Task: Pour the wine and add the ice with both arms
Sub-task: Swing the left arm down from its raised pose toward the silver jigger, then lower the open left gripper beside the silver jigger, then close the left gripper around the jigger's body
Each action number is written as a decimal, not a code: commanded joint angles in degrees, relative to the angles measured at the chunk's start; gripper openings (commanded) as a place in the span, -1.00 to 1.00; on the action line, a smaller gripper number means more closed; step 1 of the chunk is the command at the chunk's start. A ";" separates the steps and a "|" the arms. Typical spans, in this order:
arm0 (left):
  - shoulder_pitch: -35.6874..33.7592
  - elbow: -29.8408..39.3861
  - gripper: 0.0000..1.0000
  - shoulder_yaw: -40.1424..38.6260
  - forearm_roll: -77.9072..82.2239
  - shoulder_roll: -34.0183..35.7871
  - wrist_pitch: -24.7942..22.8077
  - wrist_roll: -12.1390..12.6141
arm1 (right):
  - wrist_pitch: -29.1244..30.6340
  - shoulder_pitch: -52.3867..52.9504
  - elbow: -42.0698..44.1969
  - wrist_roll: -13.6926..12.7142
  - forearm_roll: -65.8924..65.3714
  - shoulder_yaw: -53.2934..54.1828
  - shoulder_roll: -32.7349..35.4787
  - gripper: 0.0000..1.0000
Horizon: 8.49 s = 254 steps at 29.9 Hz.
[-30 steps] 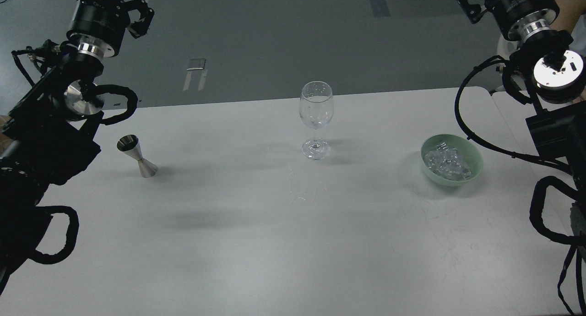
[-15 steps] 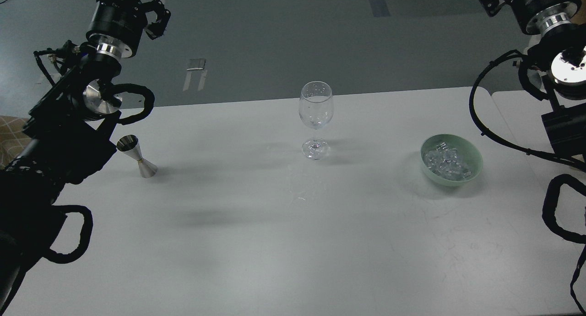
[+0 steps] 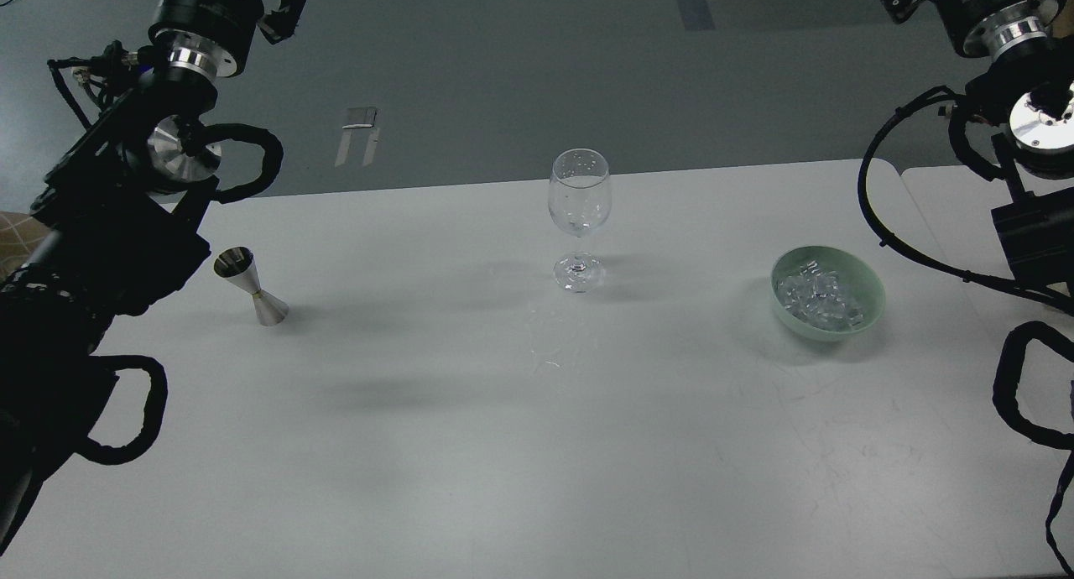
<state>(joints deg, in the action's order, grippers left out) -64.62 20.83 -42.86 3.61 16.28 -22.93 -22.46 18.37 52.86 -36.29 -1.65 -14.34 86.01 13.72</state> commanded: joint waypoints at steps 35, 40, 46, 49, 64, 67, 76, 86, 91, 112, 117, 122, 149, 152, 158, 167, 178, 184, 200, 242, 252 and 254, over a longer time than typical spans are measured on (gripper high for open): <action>26.88 33.11 0.98 -9.76 -2.20 25.28 -1.16 0.14 | -0.18 -10.32 -8.18 0.16 0.10 0.21 0.79 1.00; 37.60 39.26 0.98 -15.84 -5.00 26.70 -0.72 0.49 | -0.18 -12.25 -8.70 0.25 0.01 0.30 0.79 1.00; 44.40 44.99 0.98 -18.31 -9.85 30.38 0.43 2.33 | -1.75 -13.40 -8.79 0.86 0.01 0.56 1.75 1.00; 45.01 44.56 0.98 -18.40 -9.85 30.13 -0.01 1.37 | -2.55 -13.75 -8.71 0.95 0.01 1.79 1.67 1.00; 47.21 44.73 0.97 -18.76 -12.83 28.19 -4.58 6.37 | -3.87 -14.10 -8.88 0.95 0.01 2.94 1.75 1.00; 50.72 46.31 0.93 -18.76 -18.01 28.37 -4.67 9.62 | -3.87 -14.80 -9.41 1.04 0.01 2.94 1.84 1.00; 62.59 55.98 0.90 -22.27 -26.99 27.76 -4.15 11.03 | -3.96 -16.65 -9.76 1.04 0.01 2.94 2.46 1.00; 67.25 56.86 0.67 -22.80 -27.34 21.61 -4.14 10.86 | -5.45 -16.21 -9.67 1.04 0.01 2.85 2.72 1.00; 67.78 56.51 0.69 -22.71 -27.34 18.18 -4.23 10.68 | -5.54 -16.56 -9.76 1.04 0.01 2.85 3.68 1.00; 70.68 53.87 0.52 -22.18 -26.90 15.98 -4.68 10.68 | -5.54 -16.65 -9.59 1.04 0.01 2.94 3.69 1.00; 70.51 53.35 0.39 -23.15 -26.82 13.96 -3.79 10.95 | -5.63 -16.74 -9.50 1.04 0.01 2.85 3.60 1.00; 70.42 53.34 0.34 -22.45 -26.64 13.60 -2.92 11.30 | -6.33 -16.65 -9.50 0.95 0.01 2.85 3.51 1.00; 65.76 53.52 0.28 -25.52 -27.34 14.13 12.91 20.08 | -7.47 -17.35 -9.50 0.95 0.01 2.94 3.95 1.00; 65.67 53.43 0.28 -26.84 -27.43 14.13 13.34 21.05 | -7.48 -17.53 -9.50 0.95 0.01 2.94 3.95 1.00; 65.58 52.56 0.29 -30.97 -27.52 12.38 18.18 21.14 | -7.48 -18.06 -9.58 0.95 0.01 2.94 3.77 1.00; 63.12 48.25 0.28 -34.14 -27.34 6.75 19.94 21.05 | -7.39 -18.06 -9.76 0.95 0.01 2.94 3.95 1.00; 62.33 47.98 0.26 -34.22 -27.43 5.69 19.94 21.23 | -7.48 -18.50 -9.67 0.95 0.01 2.94 3.95 1.00; 61.55 46.93 0.23 -34.22 -27.43 5.52 20.64 21.49 | -7.48 -18.58 -9.59 0.95 0.01 2.94 3.78 1.00; 59.87 45.52 0.23 -34.31 -27.34 3.76 22.57 21.49 | -7.91 -18.58 -9.59 0.95 -0.08 2.85 3.51 1.00; 51.96 35.86 0.17 -33.43 -26.64 2.00 22.66 22.72 | -8.53 -18.50 -9.59 0.86 -0.08 2.85 3.51 1.00; 51.26 34.27 0.16 -33.43 -26.46 2.09 22.22 23.52 | -8.53 -18.67 -9.50 0.86 -0.08 2.85 3.86 1.00; 51.17 34.19 0.15 -33.43 -26.55 2.00 22.22 23.43 | -8.53 -18.67 -9.50 0.86 -0.08 2.85 3.86 1.00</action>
<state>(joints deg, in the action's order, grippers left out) -13.34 55.08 -76.22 -22.90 18.34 -0.73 1.04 9.84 34.32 -45.80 -0.79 -14.41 88.86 17.57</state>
